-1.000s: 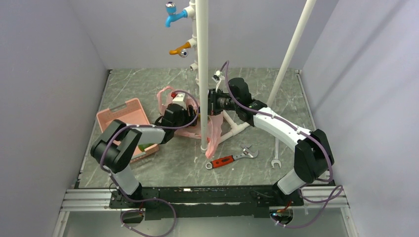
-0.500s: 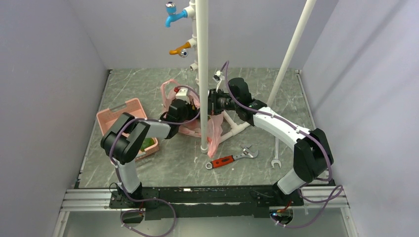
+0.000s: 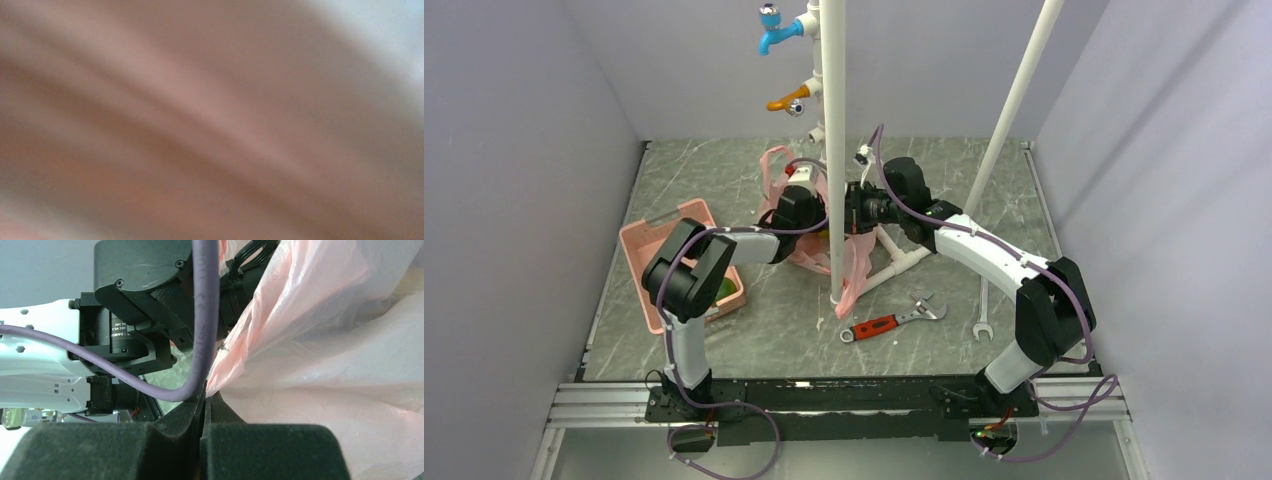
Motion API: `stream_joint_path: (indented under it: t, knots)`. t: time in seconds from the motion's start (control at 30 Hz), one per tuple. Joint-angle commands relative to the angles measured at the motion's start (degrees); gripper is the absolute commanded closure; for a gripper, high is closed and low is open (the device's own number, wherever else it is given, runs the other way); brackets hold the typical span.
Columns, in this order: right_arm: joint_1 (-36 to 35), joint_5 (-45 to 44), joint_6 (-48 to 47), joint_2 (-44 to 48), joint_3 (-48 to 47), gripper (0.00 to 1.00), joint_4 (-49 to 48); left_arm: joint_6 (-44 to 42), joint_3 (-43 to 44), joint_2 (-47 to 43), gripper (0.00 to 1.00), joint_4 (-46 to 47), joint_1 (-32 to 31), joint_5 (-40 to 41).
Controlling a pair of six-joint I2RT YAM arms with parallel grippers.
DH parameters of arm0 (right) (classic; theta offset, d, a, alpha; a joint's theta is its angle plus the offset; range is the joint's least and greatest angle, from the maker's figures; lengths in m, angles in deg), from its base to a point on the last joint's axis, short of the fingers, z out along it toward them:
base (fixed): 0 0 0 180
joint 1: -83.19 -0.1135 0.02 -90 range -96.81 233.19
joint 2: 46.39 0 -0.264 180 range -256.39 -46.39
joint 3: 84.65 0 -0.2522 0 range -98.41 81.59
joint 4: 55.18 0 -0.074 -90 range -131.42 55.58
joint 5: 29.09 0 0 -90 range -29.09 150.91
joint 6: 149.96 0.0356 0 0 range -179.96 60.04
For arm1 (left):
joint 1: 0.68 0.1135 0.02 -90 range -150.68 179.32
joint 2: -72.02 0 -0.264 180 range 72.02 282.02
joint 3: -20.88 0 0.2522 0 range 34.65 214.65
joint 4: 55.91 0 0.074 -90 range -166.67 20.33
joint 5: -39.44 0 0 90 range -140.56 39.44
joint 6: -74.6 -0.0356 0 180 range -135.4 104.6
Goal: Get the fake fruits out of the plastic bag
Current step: Take out the fake fruit from the plastic bag.
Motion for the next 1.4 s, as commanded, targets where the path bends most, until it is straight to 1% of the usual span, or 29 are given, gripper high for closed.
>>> stream_joint_path:
  t: [0.0,0.03,0.1,0.2,0.27,0.3,0.4,0.53,0.63,0.8,1.17,1.37]
  knots:
    - [-0.5,1.3,-0.8,0.2,-2.7,1.00,-0.5,1.6,1.2,1.1,0.35,-2.3,-0.3,-0.1]
    - [-0.5,1.3,-0.8,0.2,-2.6,1.00,-0.4,1.3,1.7,1.3,0.35,-3.1,-0.4,-0.5]
    - [-0.5,1.2,-0.9,0.3,-2.5,1.00,-0.4,-0.1,2.9,1.8,0.31,-4.9,-0.3,-2.0]
    - [-0.5,1.2,-1.1,0.7,-2.3,1.00,-0.3,-1.0,2.3,1.6,0.26,-4.4,-0.3,-3.2]
    - [-0.4,1.0,-1.0,0.9,-2.0,1.00,-0.6,-1.3,3.6,2.4,0.27,-6.5,-0.3,-3.3]
    - [-0.4,1.0,-0.9,0.9,-1.9,1.00,-0.7,-1.5,4.1,2.7,0.31,-6.9,-0.3,-3.4]
    - [-0.5,1.3,-0.6,0.8,-1.9,1.00,-0.9,-1.8,5.0,3.1,0.46,-7.1,-0.3,-3.9]
    - [-0.5,0.8,-0.8,1.3,-1.7,1.00,-1.0,-2.4,4.6,0.7,0.55,-8.1,-0.2,-3.8]
    - [-0.4,-0.2,-1.5,1.7,-1.0,1.00,-0.8,-3.2,4.2,-2.6,0.60,-9.9,-0.3,-4.8]
    - [-0.2,-1.5,-2.6,2.2,0.4,1.00,-1.2,-1.8,-0.1,-10.6,0.60,-12.8,-0.3,-5.2]
    - [2.6,0.2,-1.2,3.4,4.0,1.00,-6.2,-1.5,-7.4,-28.3,0.61,-26.5,-1.6,-6.5]
    - [3.6,1.1,0.2,3.7,5.6,1.00,-9.4,-0.9,-11.0,-39.3,0.61,-36.7,-2.3,-8.2]
